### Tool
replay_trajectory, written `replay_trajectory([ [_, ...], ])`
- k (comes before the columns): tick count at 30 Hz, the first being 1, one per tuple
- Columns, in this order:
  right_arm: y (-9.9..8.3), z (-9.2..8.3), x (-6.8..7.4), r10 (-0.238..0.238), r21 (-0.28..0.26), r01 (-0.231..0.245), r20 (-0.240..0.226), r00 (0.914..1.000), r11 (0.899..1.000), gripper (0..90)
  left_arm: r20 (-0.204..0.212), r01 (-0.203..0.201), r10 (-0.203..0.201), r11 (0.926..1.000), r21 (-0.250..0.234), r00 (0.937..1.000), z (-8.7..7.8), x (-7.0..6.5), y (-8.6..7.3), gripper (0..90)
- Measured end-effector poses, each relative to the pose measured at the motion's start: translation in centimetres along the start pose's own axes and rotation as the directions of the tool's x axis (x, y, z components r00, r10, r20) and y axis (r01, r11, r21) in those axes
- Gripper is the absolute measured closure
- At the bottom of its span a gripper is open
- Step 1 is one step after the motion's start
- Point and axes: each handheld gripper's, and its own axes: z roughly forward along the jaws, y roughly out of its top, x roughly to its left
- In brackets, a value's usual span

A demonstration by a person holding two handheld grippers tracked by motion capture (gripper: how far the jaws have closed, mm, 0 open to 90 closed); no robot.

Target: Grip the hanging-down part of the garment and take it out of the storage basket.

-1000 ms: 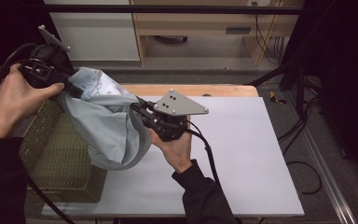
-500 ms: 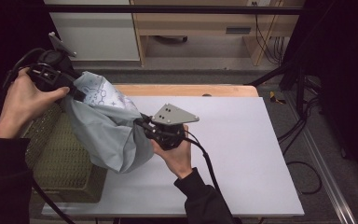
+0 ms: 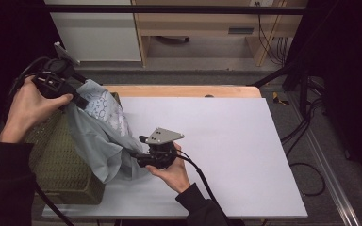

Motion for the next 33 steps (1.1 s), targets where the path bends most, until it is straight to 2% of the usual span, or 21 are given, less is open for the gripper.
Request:
replay_trajectory([
  [3,-0.3,-1.0,-0.3,0.025,-0.042,-0.025,0.0,0.9997,0.999,25.3,0.003,0.0,0.0,1.0,0.0,1.0,0.1,0.1,-0.1,86.1],
  [12,-0.5,-5.5,-2.1,0.066,-0.15,-0.051,0.096,0.9932,0.987,13.1,0.008,-0.008,0.008,1.0,-0.004,0.9999,0.2,-0.1,-0.2,86.1],
  [16,-1.0,-7.1,-2.9,0.084,-0.169,-0.058,0.151,0.9849,0.984,8.9,0.008,-0.011,0.011,0.9999,0.004,0.9999,0.3,-0.1,-0.2,86.1],
  [23,-2.5,-9.9,-4.0,0.093,-0.196,-0.049,0.223,0.9705,0.979,4.8,0.014,0.003,-0.003,1.0,0.0,0.9999,0.3,0.1,-0.3,86.1],
  [30,-4.4,-12.5,-5.0,0.116,-0.199,-0.058,0.294,0.9488,0.978,3.6,0.02,0.006,-0.006,0.9999,0.01,0.9998,0.5,0.2,-0.3,86.1],
  [31,-4.4,-12.5,-5.0,0.116,-0.199,-0.058,0.294,0.9488,0.978,3.6,0.02,0.006,-0.006,0.9999,0.01,0.9998,0.5,0.2,-0.3,86.1],
  [32,-5.0,-13.4,-5.3,0.113,-0.195,-0.052,0.316,0.9421,0.979,3.4,0.02,0.003,-0.003,0.9999,0.014,0.9998,0.4,0.3,-0.2,86.2],
  [33,-5.3,-13.9,-5.4,0.114,-0.194,-0.052,0.323,0.9394,0.98,3.2,0.02,0.003,-0.003,0.9999,0.014,0.9998,0.4,0.3,-0.2,86.1],
])
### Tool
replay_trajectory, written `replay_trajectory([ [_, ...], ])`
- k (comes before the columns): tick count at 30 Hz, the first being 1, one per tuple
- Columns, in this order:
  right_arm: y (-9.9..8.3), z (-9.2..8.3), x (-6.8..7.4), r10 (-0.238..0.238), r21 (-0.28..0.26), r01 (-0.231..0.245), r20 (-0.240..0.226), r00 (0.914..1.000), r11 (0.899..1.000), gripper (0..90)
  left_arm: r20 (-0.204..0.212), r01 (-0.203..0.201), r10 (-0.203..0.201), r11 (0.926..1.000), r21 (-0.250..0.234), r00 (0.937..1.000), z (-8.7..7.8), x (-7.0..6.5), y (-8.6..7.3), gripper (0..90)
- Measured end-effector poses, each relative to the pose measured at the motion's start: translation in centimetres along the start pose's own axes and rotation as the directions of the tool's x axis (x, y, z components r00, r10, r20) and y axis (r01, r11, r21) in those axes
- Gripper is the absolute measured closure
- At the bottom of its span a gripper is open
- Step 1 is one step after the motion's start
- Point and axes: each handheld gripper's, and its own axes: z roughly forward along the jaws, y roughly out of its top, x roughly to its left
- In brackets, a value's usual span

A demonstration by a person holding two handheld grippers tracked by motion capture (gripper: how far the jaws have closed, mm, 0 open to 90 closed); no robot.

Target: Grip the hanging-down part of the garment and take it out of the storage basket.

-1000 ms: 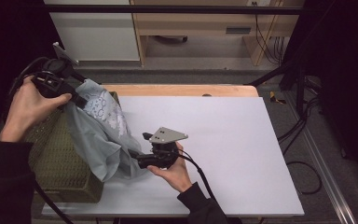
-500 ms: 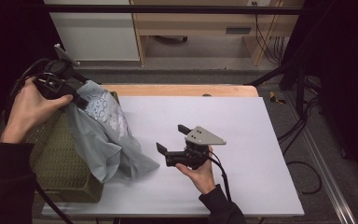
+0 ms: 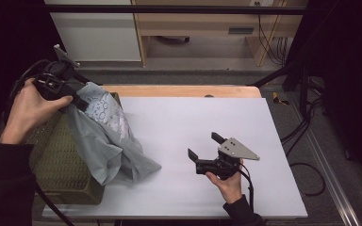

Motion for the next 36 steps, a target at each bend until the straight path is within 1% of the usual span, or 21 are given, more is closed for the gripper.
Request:
replay_trajectory([
  [4,-0.7,-1.6,-1.1,0.02,-0.002,-0.02,0.053,0.9984,1.0,2.3,0.003,0.007,-0.007,1.0,-0.004,1.0,0.1,0.0,0.0,86.1],
  [5,-0.9,-2.0,-1.3,0.022,-0.005,-0.022,0.061,0.9979,1.0,2.1,0.005,0.008,-0.008,1.0,-0.004,1.0,0.1,0.0,0.0,86.1],
  [6,-0.9,-2.0,-1.3,0.022,-0.005,-0.022,0.061,0.9979,1.0,2.1,0.005,0.008,-0.008,1.0,-0.004,1.0,0.1,0.0,0.0,86.1],
  [7,-1.2,-2.7,-1.8,0.033,-0.012,-0.032,0.081,0.9962,0.999,1.8,0.004,0.01,-0.01,0.9999,-0.003,0.9999,0.1,0.1,0.0,86.1],
  [10,-1.6,-3.4,-2.2,0.036,-0.013,-0.035,0.099,0.9944,0.999,1.4,0.007,0.014,-0.014,0.9999,-0.005,0.9999,0.1,0.2,0.0,86.1],
  [11,-1.7,-3.7,-2.3,0.028,-0.014,-0.026,0.104,0.9942,1.0,1.4,0.008,0.013,-0.013,0.9999,-0.004,0.9999,0.1,0.3,-0.1,86.1],
  [12,-1.8,-3.8,-2.3,0.029,-0.016,-0.027,0.112,0.9932,1.0,1.3,0.007,0.01,-0.01,0.9999,-0.001,0.9999,0.1,0.3,-0.1,86.1],
  [14,-2.0,-4.1,-2.4,0.027,-0.015,-0.025,0.111,0.9935,1.0,1.1,0.007,0.009,-0.009,1.0,0.001,0.9999,0.1,0.4,-0.1,86.1],
  [16,-2.5,-4.6,-2.5,0.02,-0.01,-0.019,0.12,0.9925,1.0,0.9,0.011,0.013,-0.013,0.9999,-0.002,0.9999,0.1,0.5,-0.2,86.1],
  [19,-3.0,-5.1,-2.6,0.036,-0.01,-0.035,0.128,0.9911,0.999,0.7,0.011,0.009,-0.009,1.0,0.001,0.9999,0.1,0.6,-0.1,86.1],
  [22,-3.5,-5.6,-2.7,0.04,-0.011,-0.039,0.131,0.9906,0.999,0.6,0.013,0.011,-0.011,0.9999,-0.005,0.9999,0.2,0.4,-0.1,86.1],
  [23,-3.6,-5.7,-2.7,0.041,-0.004,-0.041,0.134,0.9901,0.999,0.4,0.014,0.011,-0.01,0.9999,-0.007,0.9998,0.2,0.4,-0.1,86.1],
  [24,-3.6,-5.8,-2.7,0.032,-0.001,-0.032,0.136,0.9901,0.999,0.4,0.014,0.009,-0.009,0.9999,-0.006,0.9999,0.2,0.4,-0.1,86.1],
  [25,-3.7,-5.9,-2.7,0.031,-0.005,-0.031,0.136,0.9901,1.0,0.4,0.014,0.009,-0.009,0.9999,-0.006,0.9999,0.2,0.4,-0.1,86.1],
  [26,-3.8,-6.1,-2.7,0.038,-0.005,-0.038,0.137,0.9899,0.999,0.4,0.014,0.01,-0.01,0.9999,-0.006,0.9998,0.2,0.4,-0.1,86.1],
  [27,-3.8,-6.2,-2.7,0.039,-0.007,-0.038,0.144,0.9889,0.999,0.4,0.014,0.011,-0.011,0.9999,-0.005,0.9998,0.2,0.4,-0.1,86.1],
  [30,-3.9,-6.6,-2.9,0.042,-0.009,-0.041,0.145,0.9886,0.999,0.5,0.013,0.009,-0.009,1.0,-0.003,0.9999,0.2,0.4,-0.1,86.1],
  [34,-4.1,-6.9,-3.1,0.045,-0.011,-0.044,0.148,0.988,0.999,0.5,0.014,0.013,-0.013,0.9999,-0.007,0.9998,0.1,0.1,0.0,86.2],
  [36,-4.1,-6.8,-3.1,0.049,-0.012,-0.048,0.154,0.9869,0.999,0.5,0.016,0.008,-0.008,1.0,-0.004,0.9998,0.1,-0.2,0.2,86.3],
])
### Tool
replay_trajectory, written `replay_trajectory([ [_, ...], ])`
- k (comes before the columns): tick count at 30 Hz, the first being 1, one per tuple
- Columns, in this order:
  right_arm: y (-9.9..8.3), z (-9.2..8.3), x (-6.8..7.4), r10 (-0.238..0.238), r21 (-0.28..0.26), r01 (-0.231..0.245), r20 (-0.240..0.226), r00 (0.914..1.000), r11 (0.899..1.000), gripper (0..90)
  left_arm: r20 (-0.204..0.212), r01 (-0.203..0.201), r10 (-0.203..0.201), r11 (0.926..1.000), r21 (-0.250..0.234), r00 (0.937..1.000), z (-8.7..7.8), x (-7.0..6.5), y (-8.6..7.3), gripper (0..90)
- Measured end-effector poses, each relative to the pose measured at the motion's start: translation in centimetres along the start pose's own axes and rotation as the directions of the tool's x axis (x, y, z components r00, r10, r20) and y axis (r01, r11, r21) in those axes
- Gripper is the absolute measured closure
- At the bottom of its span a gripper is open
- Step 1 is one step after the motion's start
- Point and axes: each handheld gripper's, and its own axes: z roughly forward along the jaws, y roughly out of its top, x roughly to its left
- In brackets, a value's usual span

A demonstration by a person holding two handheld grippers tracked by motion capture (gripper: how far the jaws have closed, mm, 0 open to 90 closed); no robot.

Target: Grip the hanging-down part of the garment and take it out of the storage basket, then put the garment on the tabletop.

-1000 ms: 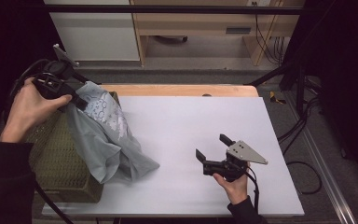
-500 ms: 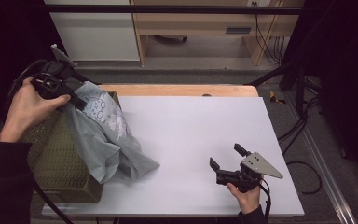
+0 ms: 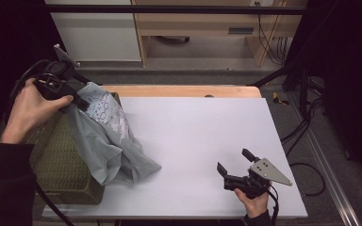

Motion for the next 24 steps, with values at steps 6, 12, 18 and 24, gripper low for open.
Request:
replay_trajectory([
  [6,-0.1,0.0,-0.1,0.007,0.009,-0.007,-0.005,1.0,1.0,0.5,0.019,-0.02,0.02,0.9997,-0.011,0.9996,-0.1,-1.3,0.7,86.5],
  [12,-0.2,0.0,-0.1,0.002,0.011,-0.002,-0.007,1.0,1.0,0.5,0.037,-0.052,0.053,0.9983,-0.027,0.9979,-0.3,-3.1,1.6,86.6],
  [18,-0.2,-0.1,-0.2,0.0,0.013,0.0,-0.009,1.0,1.0,0.5,0.055,-0.113,0.116,0.9918,-0.06,0.9917,-0.8,-6.5,3.0,86.6],
  [24,-0.1,-0.3,-0.2,0.008,0.009,-0.008,-0.012,0.9999,1.0,0.5,0.065,-0.19,0.195,0.9791,-0.073,0.9787,-0.9,-10.0,4.0,86.6],
])
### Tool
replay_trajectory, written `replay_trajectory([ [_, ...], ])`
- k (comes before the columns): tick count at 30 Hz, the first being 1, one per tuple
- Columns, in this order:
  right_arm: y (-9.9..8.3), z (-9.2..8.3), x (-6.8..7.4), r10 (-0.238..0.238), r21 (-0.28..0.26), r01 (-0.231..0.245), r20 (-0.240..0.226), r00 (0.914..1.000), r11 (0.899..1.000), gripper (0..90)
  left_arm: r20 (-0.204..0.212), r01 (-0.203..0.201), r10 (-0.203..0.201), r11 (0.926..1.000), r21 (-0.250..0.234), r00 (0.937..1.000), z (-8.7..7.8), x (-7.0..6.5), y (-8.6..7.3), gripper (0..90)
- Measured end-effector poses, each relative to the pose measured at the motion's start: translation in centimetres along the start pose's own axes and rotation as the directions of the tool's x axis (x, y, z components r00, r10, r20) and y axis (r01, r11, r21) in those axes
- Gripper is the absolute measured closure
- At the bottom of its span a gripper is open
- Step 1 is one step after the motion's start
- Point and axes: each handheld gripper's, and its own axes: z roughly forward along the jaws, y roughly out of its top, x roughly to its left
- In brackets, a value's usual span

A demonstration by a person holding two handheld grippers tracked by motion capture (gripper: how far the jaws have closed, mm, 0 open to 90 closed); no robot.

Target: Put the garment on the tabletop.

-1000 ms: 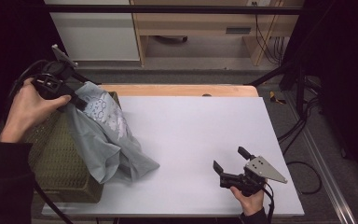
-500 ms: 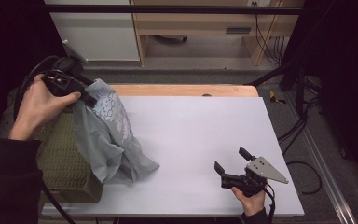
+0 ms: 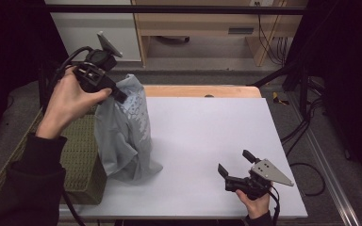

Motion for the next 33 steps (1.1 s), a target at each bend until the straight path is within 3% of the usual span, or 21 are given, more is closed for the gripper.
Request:
replay_trajectory([
  [5,0.1,-0.1,0.0,-0.007,-0.008,0.007,-0.001,1.0,1.0,0.4,0.0,-0.066,0.066,0.9978,-0.007,0.9978,0.5,-2.3,1.0,86.5],
  [14,0.2,-0.4,0.0,0.006,0.004,-0.006,-0.009,0.9999,1.0,0.4,0.022,-0.122,0.122,0.9923,-0.02,0.9922,1.9,-4.9,2.2,86.5],
  [22,0.2,-0.5,-0.2,0.003,0.003,-0.003,-0.001,1.0,1.0,0.4,0.065,-0.163,0.164,0.9864,-0.022,0.9843,4.2,-5.7,2.5,86.4],
  [26,0.2,-0.5,-0.4,-0.008,-0.017,0.008,0.001,1.0,1.0,0.4,0.085,-0.187,0.186,0.9823,0.004,0.9788,6.7,-6.0,2.4,86.4],
  [30,0.2,-0.7,-0.3,0.005,-0.01,-0.006,-0.005,1.0,1.0,0.4,0.095,-0.183,0.182,0.9831,0.007,0.9788,8.3,-6.0,2.1,86.3],
  [31,0.1,-0.6,-0.4,-0.014,-0.015,0.014,-0.007,0.9999,1.0,0.4,0.11,-0.183,0.18,0.9831,0.011,0.9774,9.3,-6.0,1.9,86.3],
  [33,0.1,-0.7,-0.3,0.005,-0.003,-0.005,-0.005,1.0,1.0,0.4,0.128,-0.177,0.173,0.9841,0.018,0.9766,10.3,-5.8,1.6,86.3],
])
